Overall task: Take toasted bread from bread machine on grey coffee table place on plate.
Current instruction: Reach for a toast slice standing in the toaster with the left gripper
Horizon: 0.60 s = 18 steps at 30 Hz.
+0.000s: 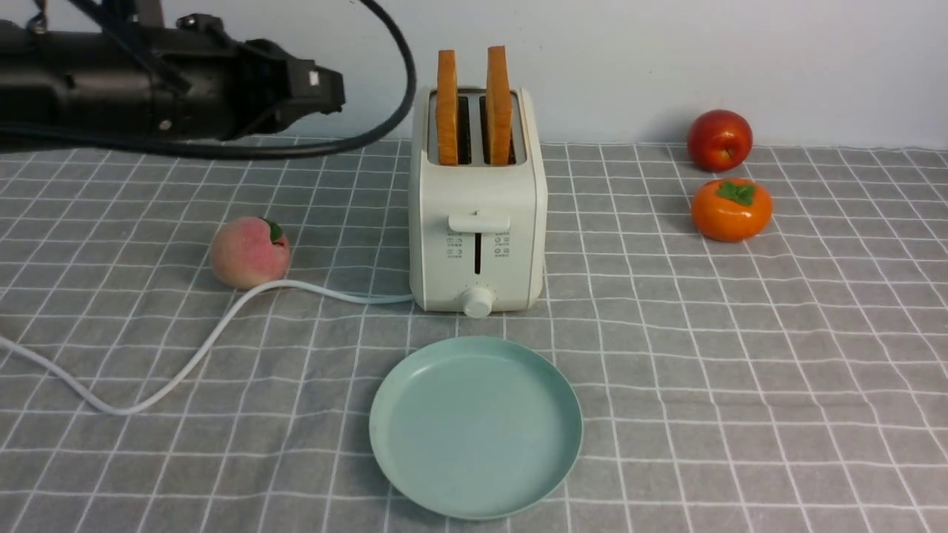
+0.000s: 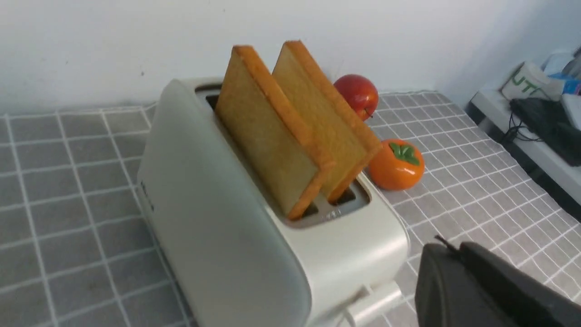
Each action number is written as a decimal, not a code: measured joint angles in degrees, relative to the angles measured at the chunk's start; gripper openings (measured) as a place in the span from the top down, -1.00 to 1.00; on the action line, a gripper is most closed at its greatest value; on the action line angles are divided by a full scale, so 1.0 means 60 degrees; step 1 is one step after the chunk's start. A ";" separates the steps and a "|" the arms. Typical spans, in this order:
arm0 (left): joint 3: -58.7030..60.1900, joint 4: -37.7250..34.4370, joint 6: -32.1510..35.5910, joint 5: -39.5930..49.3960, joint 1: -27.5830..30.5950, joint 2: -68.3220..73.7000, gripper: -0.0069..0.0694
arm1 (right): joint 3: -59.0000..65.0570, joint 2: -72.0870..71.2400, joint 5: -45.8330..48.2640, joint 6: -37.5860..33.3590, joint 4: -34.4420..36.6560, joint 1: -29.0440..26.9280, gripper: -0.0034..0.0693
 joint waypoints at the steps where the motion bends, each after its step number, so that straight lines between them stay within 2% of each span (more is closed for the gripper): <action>1: -0.0185 -0.0240 0.0468 -0.0073 -0.0115 0.0292 0.63 | 0.0000 0.0000 0.0000 0.0000 0.0000 0.0000 0.88; 4: -0.0758 -0.0829 0.2059 -0.0659 -0.0780 0.1131 0.31 | 0.0000 0.0000 -0.0119 0.0000 0.0000 0.0000 0.87; 9: -0.1442 -0.1887 0.3021 -0.2787 -0.1725 0.2196 -0.29 | 0.0000 0.0000 -0.0256 0.0000 0.0000 0.0000 0.86; 13: -0.1800 -0.2183 0.3632 -0.3418 -0.2164 0.2868 -0.56 | 0.0000 0.0000 -0.0264 0.0000 -0.0009 0.0000 0.86; 18: -0.2215 -0.2591 0.4292 -0.3968 -0.2482 0.3634 -0.64 | 0.0000 0.0000 -0.0276 0.0011 -0.0071 0.0000 0.85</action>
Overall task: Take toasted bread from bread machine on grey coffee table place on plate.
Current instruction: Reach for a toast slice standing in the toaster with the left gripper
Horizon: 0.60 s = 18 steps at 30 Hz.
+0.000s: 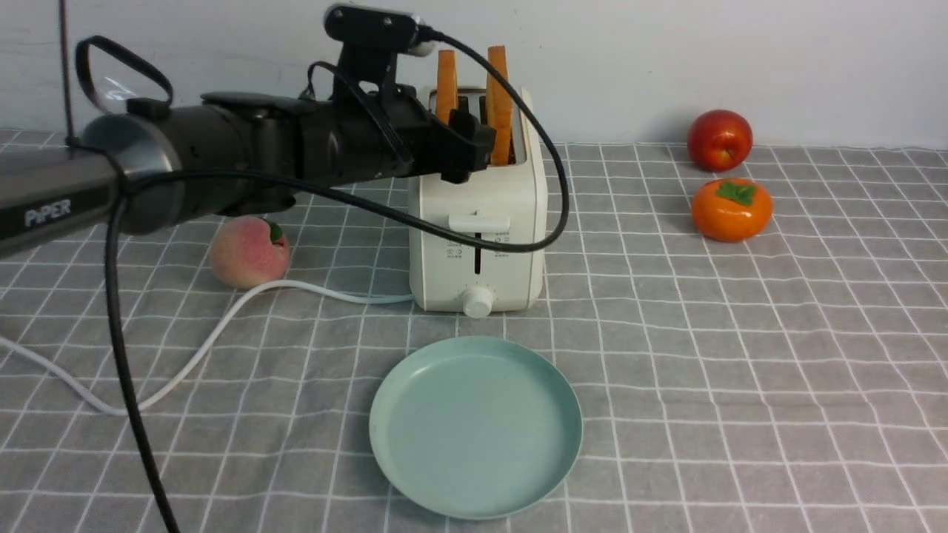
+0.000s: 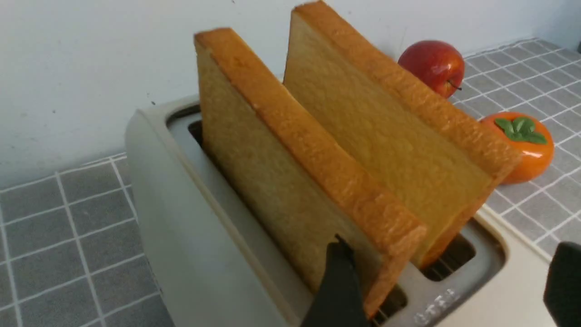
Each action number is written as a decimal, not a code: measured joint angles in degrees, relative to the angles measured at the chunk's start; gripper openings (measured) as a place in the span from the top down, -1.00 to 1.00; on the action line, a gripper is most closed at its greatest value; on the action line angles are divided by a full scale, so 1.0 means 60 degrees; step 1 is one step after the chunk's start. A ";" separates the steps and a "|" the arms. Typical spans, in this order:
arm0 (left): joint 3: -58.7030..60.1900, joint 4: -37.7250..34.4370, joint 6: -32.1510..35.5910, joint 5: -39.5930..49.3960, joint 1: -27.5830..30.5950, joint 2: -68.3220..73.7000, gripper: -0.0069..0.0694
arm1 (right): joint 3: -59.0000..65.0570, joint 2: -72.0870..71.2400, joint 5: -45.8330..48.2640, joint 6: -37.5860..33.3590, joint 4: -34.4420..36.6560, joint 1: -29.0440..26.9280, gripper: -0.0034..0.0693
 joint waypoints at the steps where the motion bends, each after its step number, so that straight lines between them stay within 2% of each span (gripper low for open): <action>1: -0.0017 -0.0026 0.0016 0.0000 -0.0010 0.0000 -0.64 | 0.0000 0.0000 0.0000 0.0000 0.0002 0.0000 0.84; 4: -0.0383 -0.0290 0.0104 -0.0524 -0.0004 0.0391 -0.64 | 0.0000 0.0000 0.0000 0.0008 -0.0075 0.0000 0.83; 8: -0.0605 -0.0351 0.0328 -0.0381 0.0014 0.0577 -0.64 | 0.0000 0.0000 0.0000 0.0008 -0.0183 0.0000 0.82; 11: -0.0740 -0.0358 0.0684 -0.0207 0.0036 0.0687 -0.55 | 0.0000 0.0000 0.0000 0.0008 -0.0183 0.0000 0.82; 13: -0.0784 -0.0361 0.0966 -0.0243 0.0036 0.0717 -0.35 | 0.0000 0.0000 0.0000 0.0008 -0.0194 0.0000 0.82; 16: -0.0832 -0.0382 0.1056 -0.0330 0.0036 0.0717 0.21 | 0.0000 0.0000 0.0000 0.0008 -0.0215 0.0000 0.81; 17: -0.0832 -0.0382 0.1010 -0.0330 0.0026 0.0717 0.49 | 0.0000 0.0000 0.0000 0.0008 -0.0215 0.0000 0.81; 18: -0.0832 -0.0382 0.0951 -0.0330 0.0012 0.0717 0.58 | 0.0000 0.0000 0.0000 0.0008 -0.0215 0.0000 0.81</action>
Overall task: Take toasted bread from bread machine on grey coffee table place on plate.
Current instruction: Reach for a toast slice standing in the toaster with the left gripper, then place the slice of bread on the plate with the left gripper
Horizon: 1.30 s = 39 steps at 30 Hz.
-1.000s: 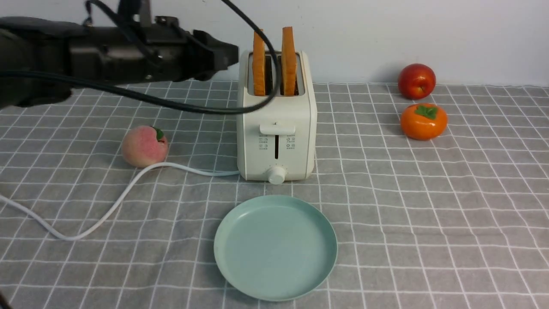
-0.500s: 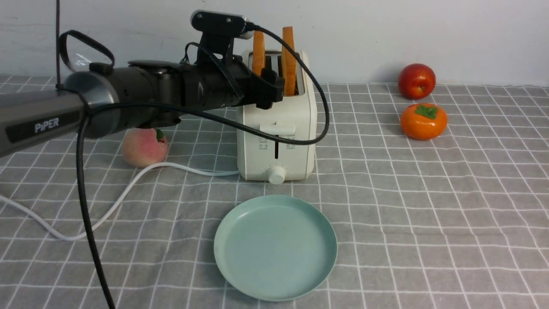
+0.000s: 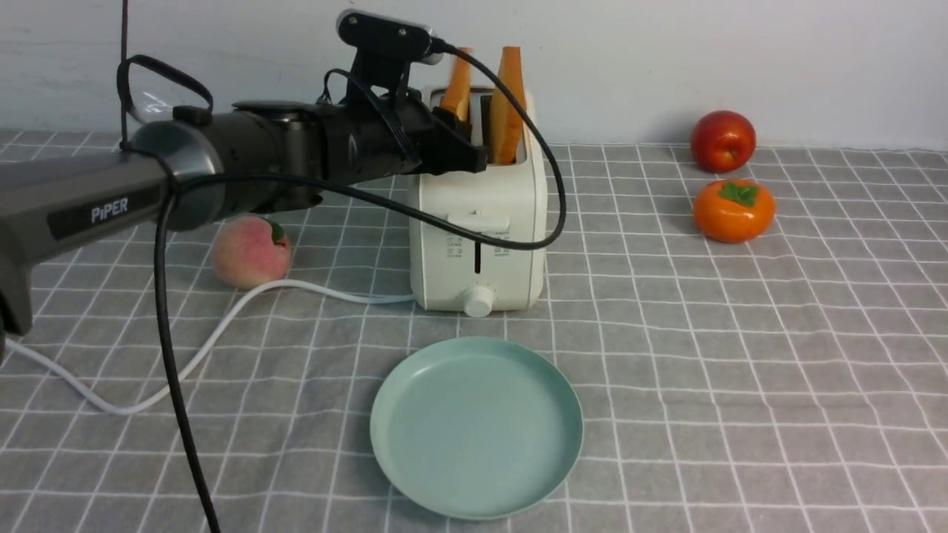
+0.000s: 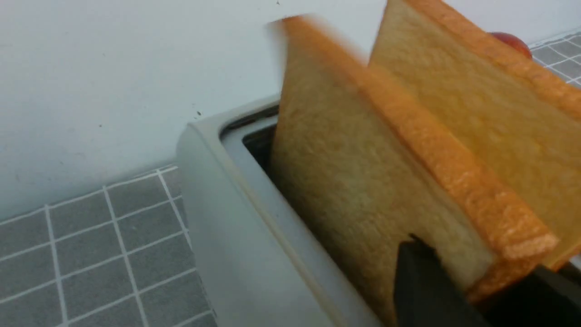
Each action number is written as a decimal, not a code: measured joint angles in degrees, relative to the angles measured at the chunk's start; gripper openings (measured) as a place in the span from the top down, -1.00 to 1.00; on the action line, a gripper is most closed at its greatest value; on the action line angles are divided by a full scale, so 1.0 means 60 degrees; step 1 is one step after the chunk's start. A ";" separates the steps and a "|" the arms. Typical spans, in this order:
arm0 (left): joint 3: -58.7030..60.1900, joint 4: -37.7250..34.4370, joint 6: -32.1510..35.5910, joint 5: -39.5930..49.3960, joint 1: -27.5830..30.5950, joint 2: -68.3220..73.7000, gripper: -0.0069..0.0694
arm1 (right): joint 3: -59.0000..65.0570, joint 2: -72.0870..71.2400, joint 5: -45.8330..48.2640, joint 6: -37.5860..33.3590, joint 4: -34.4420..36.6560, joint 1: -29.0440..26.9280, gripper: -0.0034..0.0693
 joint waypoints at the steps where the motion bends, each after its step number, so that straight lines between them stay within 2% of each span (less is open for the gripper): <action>1: 0.0000 0.0000 -0.0057 -0.0032 -0.0001 -0.0021 0.64 | 0.0000 0.0007 0.0000 0.0000 0.0000 0.0000 0.81; 8: 0.0094 0.0000 -0.0473 -0.0913 -0.0020 -0.0978 0.58 | 0.0000 0.0018 -0.0011 0.0000 -0.0063 0.0000 0.79; 11: 0.0397 -0.0057 -0.0896 -0.2210 -0.0027 -0.2492 0.58 | 0.0000 0.0018 -0.0125 0.0000 -0.0265 0.0000 0.78; 15: 0.1459 -0.0121 -0.1036 -0.3036 -0.0007 -0.4313 0.58 | 0.0000 0.0018 -0.0177 0.0000 -0.0396 0.0000 0.76; 24: 0.5942 -0.0156 -0.1811 -0.2158 -0.0007 -0.7527 0.58 | 0.0000 0.0018 -0.0249 0.0000 -0.0438 0.0000 0.74; 25: 0.6456 -0.0156 -0.2000 -0.2039 -0.0007 -0.7749 0.58 | 0.0000 0.0018 -0.0287 0.0000 -0.0438 0.0000 0.74; 27: 0.7521 -0.0156 -0.3278 -0.1631 -0.0007 -0.8160 0.58 | 0.0000 0.0018 -0.0403 0.0000 -0.0426 0.0000 0.72; 28: 0.7595 -0.0156 -0.3432 -0.1515 -0.0007 -0.8227 0.58 | 0.0000 0.0018 -0.0403 0.0000 -0.0426 0.0000 0.72; 31: 0.8418 -0.0125 -0.6363 0.0139 -0.0007 -0.8546 0.58 | 0.0000 0.0018 -0.0448 0.0000 -0.0371 0.0000 0.71; 32: 0.8554 -0.0073 -0.7441 0.1304 -0.0007 -0.8536 0.58 | 0.0000 0.0018 -0.0448 0.0000 -0.0286 0.0000 0.71; 34: 0.8575 0.0088 -0.8531 0.2255 -0.0007 -0.8474 0.58 | 0.0000 0.0018 -0.0448 0.0000 -0.0218 0.0000 0.70; 35: 0.8575 0.0490 -0.9743 0.3931 -0.0007 -0.8295 0.58 | 0.0000 0.0018 -0.0448 0.0000 -0.0119 0.0000 0.70; 36: 0.8566 0.0561 -0.9853 0.4350 -0.0007 -0.8241 0.58 | 0.0000 0.0018 -0.0448 0.0000 -0.0109 0.0000 0.70; 37: 0.8512 0.1468 -1.0314 0.5879 -0.0007 -0.7972 0.58 | 0.0000 0.0018 -0.0437 0.0000 -0.0007 0.0000 0.69; 39: 0.8452 0.2582 -1.0106 0.7076 -0.0017 -0.7632 0.58 | 0.0000 0.0018 -0.0391 0.0000 0.0042 0.0000 0.68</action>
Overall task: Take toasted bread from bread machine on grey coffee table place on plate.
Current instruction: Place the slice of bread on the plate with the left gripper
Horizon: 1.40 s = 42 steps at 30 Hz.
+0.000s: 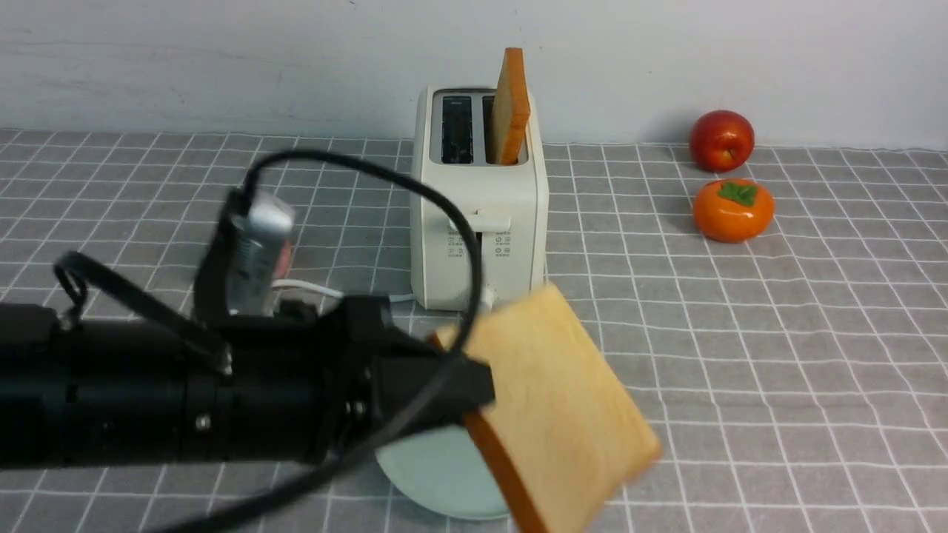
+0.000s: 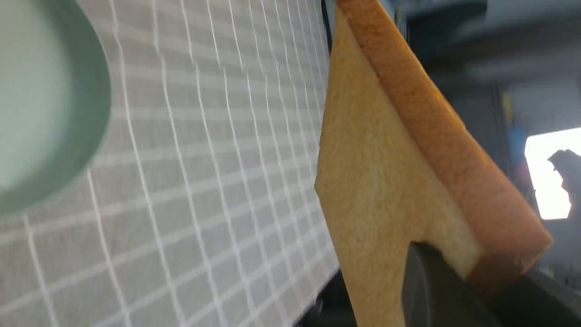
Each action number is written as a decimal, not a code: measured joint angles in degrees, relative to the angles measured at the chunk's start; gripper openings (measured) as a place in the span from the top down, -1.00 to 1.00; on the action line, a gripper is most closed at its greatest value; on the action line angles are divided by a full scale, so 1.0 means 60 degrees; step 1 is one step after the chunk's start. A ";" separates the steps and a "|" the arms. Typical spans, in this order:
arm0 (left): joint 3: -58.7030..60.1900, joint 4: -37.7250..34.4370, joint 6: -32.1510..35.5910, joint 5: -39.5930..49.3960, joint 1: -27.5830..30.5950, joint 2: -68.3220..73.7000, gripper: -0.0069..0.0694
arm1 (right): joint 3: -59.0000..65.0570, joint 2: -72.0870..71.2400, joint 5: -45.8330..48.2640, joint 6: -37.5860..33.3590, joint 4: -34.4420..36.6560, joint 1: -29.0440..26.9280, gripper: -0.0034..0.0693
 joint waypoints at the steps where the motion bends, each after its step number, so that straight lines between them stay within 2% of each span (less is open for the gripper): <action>1: -0.0009 0.0118 0.0049 0.0165 0.0000 0.0071 0.58 | 0.0000 0.0000 0.0014 0.0000 0.0000 0.0000 0.68; 2: -0.0009 0.1001 0.0501 0.0435 0.0000 0.0356 0.58 | 0.0000 0.0000 0.0125 0.0000 0.0000 0.0000 0.68; 4: -0.0009 0.1271 0.0720 0.0064 0.0000 0.0713 0.58 | 0.0000 0.0000 0.0248 0.0000 0.0000 0.0000 0.67; 8: -0.0019 0.0749 0.0894 -0.1071 0.0270 0.1264 0.58 | 0.0000 0.0000 0.0372 0.0000 0.0021 0.0000 0.66; 9: -0.0073 0.0434 0.1252 -0.1175 0.0597 0.1587 0.58 | 0.0000 0.0000 0.0463 0.0000 0.0059 0.0000 0.66; 12: -0.0327 0.0034 0.2046 -0.0611 0.1201 0.2290 0.58 | 0.0000 0.0000 0.0560 0.0000 0.0102 0.0000 0.65; 17: -0.1196 -0.0502 0.2382 0.0142 0.1793 0.3722 0.58 | 0.0000 0.0000 0.0568 0.0000 0.0211 0.0000 0.64; 24: -0.1900 -0.0657 0.2422 0.0433 0.1883 0.5275 0.58 | 0.0000 0.0000 0.0549 0.0000 0.0236 0.0000 0.62; 29: -0.1974 -0.0733 0.2901 -0.0489 0.1883 0.5612 0.56 | 0.0000 0.0000 0.0518 0.0000 0.0504 0.0000 0.60; 32: -0.1984 -0.0567 0.3107 -0.0946 0.1883 0.5612 0.30 | 0.0000 0.0000 0.0518 0.0000 0.0710 0.0000 0.59; 33: -0.1984 -0.0543 0.3130 -0.0956 0.1883 0.5612 0.27 | 0.0000 0.0000 0.0518 0.0000 0.0725 0.0000 0.58; 34: -0.1984 -0.0416 0.3243 -0.1062 0.1883 0.5599 0.02 | -0.0022 0.0036 0.0528 0.0000 0.0736 0.0000 0.58; 35: -0.1984 -0.0376 0.3280 -0.1063 0.1883 0.5586 -0.01 | -0.0022 0.0048 0.0539 0.0000 0.0736 0.0000 0.58; 36: -0.1992 -0.0153 0.3339 -0.1107 0.1883 0.5499 -0.21 | -0.0150 0.0182 0.0718 0.0000 0.0736 0.0000 0.57; 37: -0.1992 0.0067 0.3339 -0.1173 0.1883 0.5395 -0.31 | -0.0281 0.0308 0.0914 0.0000 0.0736 0.0000 0.57; 40: -0.1992 0.0854 0.3061 -0.1626 0.1883 0.4939 -0.43 | -0.0818 0.0718 0.1648 0.0000 0.0538 0.0000 0.56; 42: -0.1992 0.1408 0.2645 -0.2125 0.1883 0.4572 -0.43 | -0.1345 0.1095 0.2133 0.0000 0.0264 0.0000 0.55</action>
